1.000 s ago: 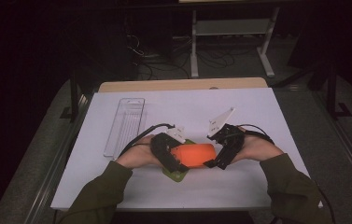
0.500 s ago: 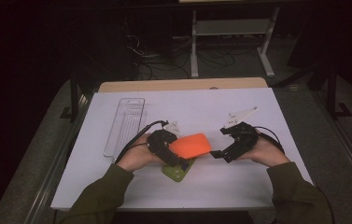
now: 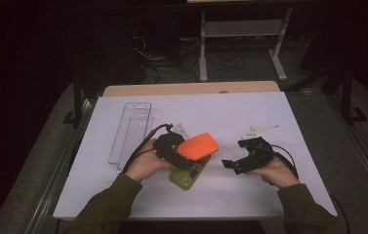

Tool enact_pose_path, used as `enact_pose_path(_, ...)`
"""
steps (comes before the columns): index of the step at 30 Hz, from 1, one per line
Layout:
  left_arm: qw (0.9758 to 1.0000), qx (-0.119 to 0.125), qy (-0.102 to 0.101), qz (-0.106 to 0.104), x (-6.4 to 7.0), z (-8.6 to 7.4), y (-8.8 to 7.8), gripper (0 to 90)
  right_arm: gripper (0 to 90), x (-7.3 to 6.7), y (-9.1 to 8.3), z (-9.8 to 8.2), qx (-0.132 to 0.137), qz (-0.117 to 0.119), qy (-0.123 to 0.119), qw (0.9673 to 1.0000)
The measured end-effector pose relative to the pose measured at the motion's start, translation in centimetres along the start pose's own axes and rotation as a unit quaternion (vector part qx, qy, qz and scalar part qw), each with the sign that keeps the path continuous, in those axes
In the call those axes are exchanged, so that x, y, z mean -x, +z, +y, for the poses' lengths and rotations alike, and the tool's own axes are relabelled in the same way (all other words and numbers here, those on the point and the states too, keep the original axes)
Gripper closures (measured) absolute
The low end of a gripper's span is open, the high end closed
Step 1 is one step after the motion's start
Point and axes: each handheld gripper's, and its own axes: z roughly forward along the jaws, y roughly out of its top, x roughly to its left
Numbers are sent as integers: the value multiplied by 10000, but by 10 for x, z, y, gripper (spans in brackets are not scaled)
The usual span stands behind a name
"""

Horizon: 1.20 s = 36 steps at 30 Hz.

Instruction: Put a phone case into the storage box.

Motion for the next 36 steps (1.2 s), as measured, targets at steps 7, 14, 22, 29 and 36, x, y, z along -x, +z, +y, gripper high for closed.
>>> enact_pose_path(7, 9999, -17, -109, 113, -2, -1, 1, 157, 15, -7, 11, -12, 275, -137, 296, 9991)
enact_pose_path(14, 9998, 43, -113, 144, -1, -1, 1, 158, 15, -10, 19, -12, 478, -361, 189, 9980)
enact_pose_path(22, 9996, 83, -175, 187, -2, -1, 1, 158, 16, -11, 21, -12, 523, -525, 58, 9972)
enact_pose_path(29, 9996, 67, -174, 200, -1, -1, 1, 158, 15, -14, 23, -12, 490, -728, -145, 9960)
enact_pose_path(36, 9997, 65, -155, 181, -3, -1, 1, 157, 16, -16, 24, -12, 482, -920, -464, 9935)
